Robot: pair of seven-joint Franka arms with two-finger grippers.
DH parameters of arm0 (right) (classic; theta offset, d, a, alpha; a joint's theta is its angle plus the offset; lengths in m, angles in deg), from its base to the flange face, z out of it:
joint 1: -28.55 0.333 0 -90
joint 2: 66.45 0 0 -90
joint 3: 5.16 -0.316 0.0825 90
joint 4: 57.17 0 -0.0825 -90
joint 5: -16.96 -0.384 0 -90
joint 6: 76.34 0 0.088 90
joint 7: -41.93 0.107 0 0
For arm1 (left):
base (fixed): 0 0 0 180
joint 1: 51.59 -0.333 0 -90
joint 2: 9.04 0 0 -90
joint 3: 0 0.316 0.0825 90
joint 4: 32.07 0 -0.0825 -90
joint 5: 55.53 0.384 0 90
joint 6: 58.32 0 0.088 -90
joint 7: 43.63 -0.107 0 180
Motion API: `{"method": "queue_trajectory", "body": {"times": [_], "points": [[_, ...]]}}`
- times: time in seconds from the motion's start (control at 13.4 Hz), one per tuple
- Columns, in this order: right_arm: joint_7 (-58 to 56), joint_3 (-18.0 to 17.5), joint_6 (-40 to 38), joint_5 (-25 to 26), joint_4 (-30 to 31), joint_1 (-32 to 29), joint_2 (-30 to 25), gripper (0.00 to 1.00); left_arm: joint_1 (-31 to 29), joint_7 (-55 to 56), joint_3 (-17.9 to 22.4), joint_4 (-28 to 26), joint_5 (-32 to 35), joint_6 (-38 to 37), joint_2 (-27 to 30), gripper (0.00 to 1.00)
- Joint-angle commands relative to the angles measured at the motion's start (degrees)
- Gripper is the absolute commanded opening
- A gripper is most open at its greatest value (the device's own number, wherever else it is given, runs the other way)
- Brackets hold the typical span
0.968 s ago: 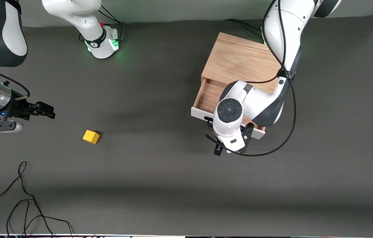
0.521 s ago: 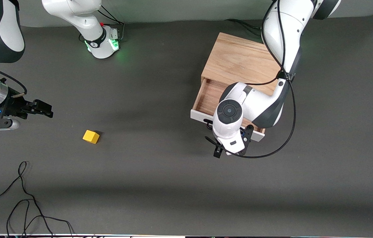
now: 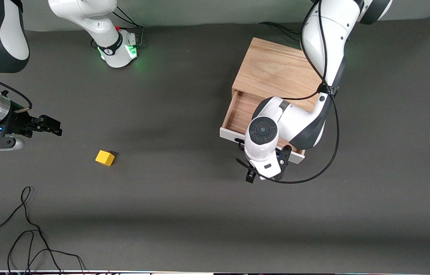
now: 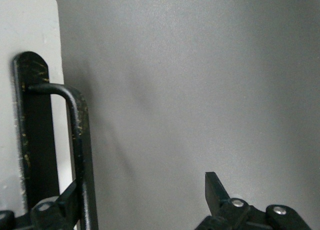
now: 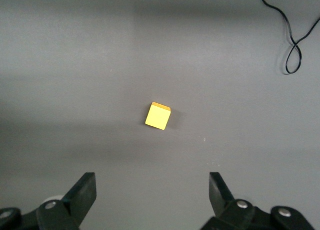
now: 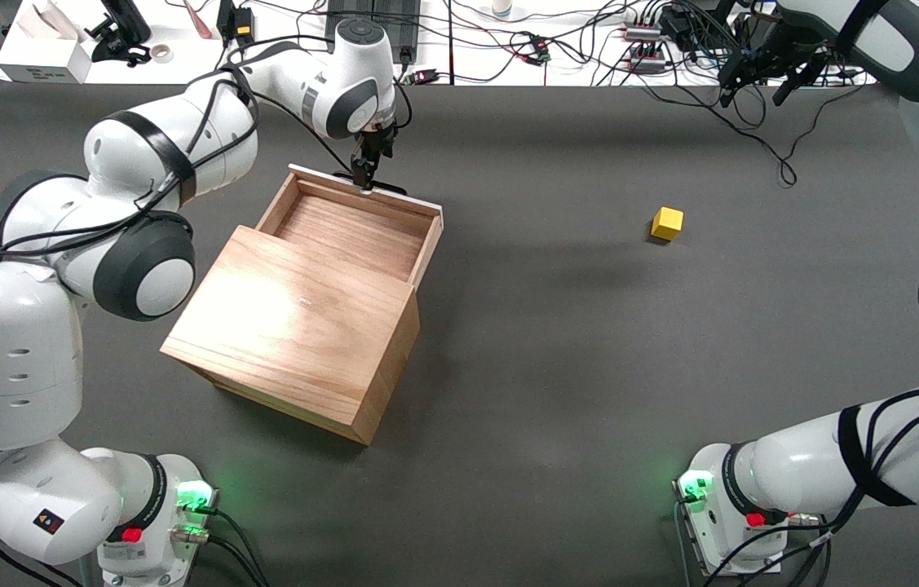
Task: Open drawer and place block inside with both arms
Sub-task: 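Keep pulling the drawer open with the left gripper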
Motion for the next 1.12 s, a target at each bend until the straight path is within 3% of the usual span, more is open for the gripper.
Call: {"method": "queue_trajectory", "body": {"times": [0.0, 0.3, 0.52, 1.04], "points": [[1.0, 0.1, -0.4, -0.1, 0.1, 0.4, -0.2, 1.0, 0.3, 1.7, 0.6, 2.8, 2.1, 11.1, -5.8, 1.0], [0.9, 0.1, -0.5, -0.1, 0.2, 0.5, -0.2, 1.0, 0.4, 1.6, 0.6, 2.6, 3.6, 8.2, -4.9, 1.0], [1.1, 0.1, 0.1, -0.1, 0.4, 0.5, 0.5, 1.0, 0.5, -0.6, 0.4, 3.0, 4.3, -0.5, -4.1, 1.0], [1.3, 0.1, 1.8, -1.0, 1.2, 0.4, 2.0, 1.0, 1.0, -2.6, 0.0, 6.0, 5.3, -6.3, -4.5, 1.0]]}}
